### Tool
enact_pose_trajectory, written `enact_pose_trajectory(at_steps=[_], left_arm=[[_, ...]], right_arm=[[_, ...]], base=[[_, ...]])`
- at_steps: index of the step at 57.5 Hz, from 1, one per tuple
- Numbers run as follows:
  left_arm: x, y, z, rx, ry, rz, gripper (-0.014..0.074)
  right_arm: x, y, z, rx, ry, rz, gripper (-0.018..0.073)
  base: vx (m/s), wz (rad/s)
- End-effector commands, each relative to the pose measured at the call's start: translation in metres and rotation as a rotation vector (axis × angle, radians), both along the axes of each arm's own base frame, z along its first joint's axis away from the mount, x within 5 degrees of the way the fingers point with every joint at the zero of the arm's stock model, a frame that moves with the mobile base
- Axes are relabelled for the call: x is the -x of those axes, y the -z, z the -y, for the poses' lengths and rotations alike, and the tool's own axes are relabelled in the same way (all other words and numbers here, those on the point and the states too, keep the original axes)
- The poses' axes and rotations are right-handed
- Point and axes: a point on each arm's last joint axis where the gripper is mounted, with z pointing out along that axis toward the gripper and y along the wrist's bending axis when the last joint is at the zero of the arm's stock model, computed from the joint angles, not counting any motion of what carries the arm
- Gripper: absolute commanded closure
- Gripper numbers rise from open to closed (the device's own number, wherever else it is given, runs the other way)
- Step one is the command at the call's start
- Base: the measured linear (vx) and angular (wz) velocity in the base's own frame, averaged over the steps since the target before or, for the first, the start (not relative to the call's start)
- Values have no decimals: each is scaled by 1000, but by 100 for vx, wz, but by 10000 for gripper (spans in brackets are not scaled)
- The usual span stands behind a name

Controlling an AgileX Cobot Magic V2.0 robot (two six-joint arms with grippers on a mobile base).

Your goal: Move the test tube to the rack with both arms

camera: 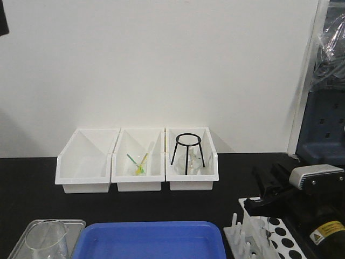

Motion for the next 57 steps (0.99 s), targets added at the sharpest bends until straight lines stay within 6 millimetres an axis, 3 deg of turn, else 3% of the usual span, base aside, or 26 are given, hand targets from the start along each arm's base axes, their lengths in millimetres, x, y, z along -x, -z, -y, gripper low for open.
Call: enact_pose_trajectory(at_steps=[1,5,16,26,35,57], left_arm=[[11,-19,-7,64,25,116,582],[12,-20,-6,70,31,129,582],[13,-22,-6,78,39,147,582],[13,-22,-6,78,39,146,582],[13,-22,-6,78,39,146,582],[11,-20,-5,70,35,134,582]], right_arm=[[13,-41,2,-8,-14,127,463],[22,-53,4,-4,-13,128,574],[54,-88,12,-5,-5,160,571],[77,-107,18,-4,2,170,571],[88,-116,21,-13,4,208,571],[89,-116,21,-13,4,205,571]], base=[[0,0],[0,0],[0,0],[0,0],[0,0],[0,0]])
